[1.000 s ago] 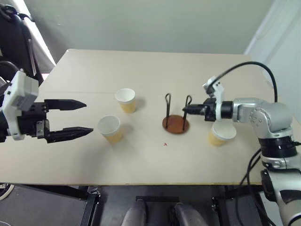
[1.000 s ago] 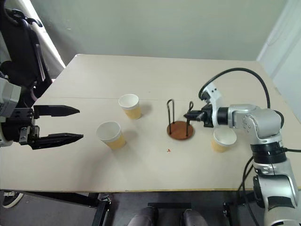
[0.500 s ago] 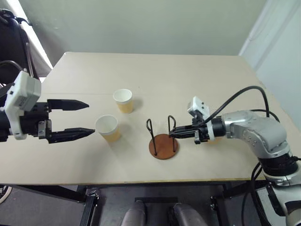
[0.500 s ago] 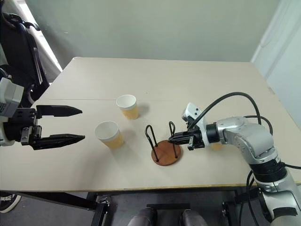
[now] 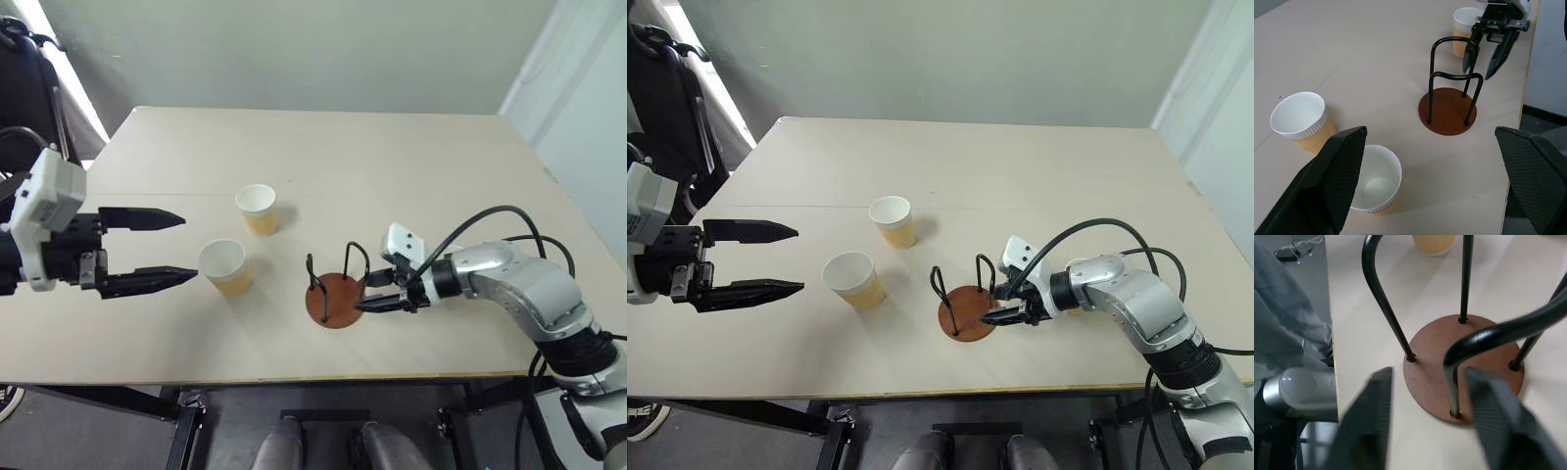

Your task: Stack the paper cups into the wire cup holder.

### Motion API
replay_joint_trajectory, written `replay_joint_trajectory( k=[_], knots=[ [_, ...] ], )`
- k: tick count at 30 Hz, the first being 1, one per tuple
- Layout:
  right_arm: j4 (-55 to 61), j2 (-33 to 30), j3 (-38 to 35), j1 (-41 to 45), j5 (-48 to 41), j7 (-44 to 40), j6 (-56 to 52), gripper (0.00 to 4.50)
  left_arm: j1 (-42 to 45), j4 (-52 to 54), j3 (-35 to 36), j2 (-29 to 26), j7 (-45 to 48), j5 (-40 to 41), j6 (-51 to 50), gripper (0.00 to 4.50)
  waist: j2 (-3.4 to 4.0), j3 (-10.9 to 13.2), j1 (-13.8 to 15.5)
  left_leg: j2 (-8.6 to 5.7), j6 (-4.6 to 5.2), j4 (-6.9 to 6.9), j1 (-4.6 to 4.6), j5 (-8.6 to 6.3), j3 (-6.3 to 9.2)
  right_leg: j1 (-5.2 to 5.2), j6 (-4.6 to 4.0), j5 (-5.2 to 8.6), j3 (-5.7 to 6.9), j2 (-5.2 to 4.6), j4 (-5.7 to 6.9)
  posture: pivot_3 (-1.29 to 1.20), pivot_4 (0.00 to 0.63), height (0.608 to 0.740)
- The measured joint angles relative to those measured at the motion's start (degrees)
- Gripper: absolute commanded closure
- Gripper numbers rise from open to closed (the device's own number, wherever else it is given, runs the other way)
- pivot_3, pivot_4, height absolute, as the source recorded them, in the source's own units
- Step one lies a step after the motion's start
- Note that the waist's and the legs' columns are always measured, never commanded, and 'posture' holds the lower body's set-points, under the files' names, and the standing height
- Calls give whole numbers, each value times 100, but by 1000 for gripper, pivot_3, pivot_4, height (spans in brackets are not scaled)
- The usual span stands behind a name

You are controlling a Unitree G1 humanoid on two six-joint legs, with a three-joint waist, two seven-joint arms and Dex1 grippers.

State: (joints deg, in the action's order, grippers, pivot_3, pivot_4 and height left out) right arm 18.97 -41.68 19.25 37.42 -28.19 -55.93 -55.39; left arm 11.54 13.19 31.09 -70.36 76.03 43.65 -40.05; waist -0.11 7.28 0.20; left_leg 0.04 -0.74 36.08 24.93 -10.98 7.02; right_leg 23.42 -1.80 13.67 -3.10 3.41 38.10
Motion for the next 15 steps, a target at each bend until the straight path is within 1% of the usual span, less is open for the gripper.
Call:
replay_joint_trajectory(
  k=[2,3,4,7,11,13,15],
  knots=[
    [8,-179,4,7,76,-82,49,546,122,-5,-78,-5,23,16,0,0,0,0,7,0,0,-1,1,0,0,0,0,0,0,0,-2,0,150,740],
    [34,-327,5,15,129,-145,93,116,219,-31,-157,-6,36,16,6,0,0,0,24,0,0,0,2,0,0,0,0,0,0,0,-2,0,150,740],
    [66,-466,5,44,169,-192,129,18,312,-76,-244,-7,55,14,19,0,1,0,34,0,0,0,2,0,1,0,0,0,0,0,-2,0,150,740],
    [141,-1077,-86,288,271,-433,253,18,695,-231,-604,-3,153,6,106,0,3,2,52,-2,-1,1,7,0,0,3,0,-1,0,-1,-2,0,150,740],
    [167,-2192,-878,720,291,-820,343,18,1150,-372,-1020,25,302,-4,236,0,1,1,74,-2,-4,-4,12,-8,1,6,-1,2,0,-1,-9,0,150,740],
    [276,-2812,-1283,497,263,-1109,441,18,1317,-445,-1237,82,397,-20,281,0,-7,-4,90,0,-12,-5,10,-23,1,2,-2,16,0,-1,-9,0,150,740],
    [419,-3226,-1506,-60,244,-1354,536,18,1423,-485,-1462,179,474,-47,342,0,-15,-9,100,2,-21,-1,7,-39,-1,-3,0,27,0,2,-10,0,150,740]
  ],
)
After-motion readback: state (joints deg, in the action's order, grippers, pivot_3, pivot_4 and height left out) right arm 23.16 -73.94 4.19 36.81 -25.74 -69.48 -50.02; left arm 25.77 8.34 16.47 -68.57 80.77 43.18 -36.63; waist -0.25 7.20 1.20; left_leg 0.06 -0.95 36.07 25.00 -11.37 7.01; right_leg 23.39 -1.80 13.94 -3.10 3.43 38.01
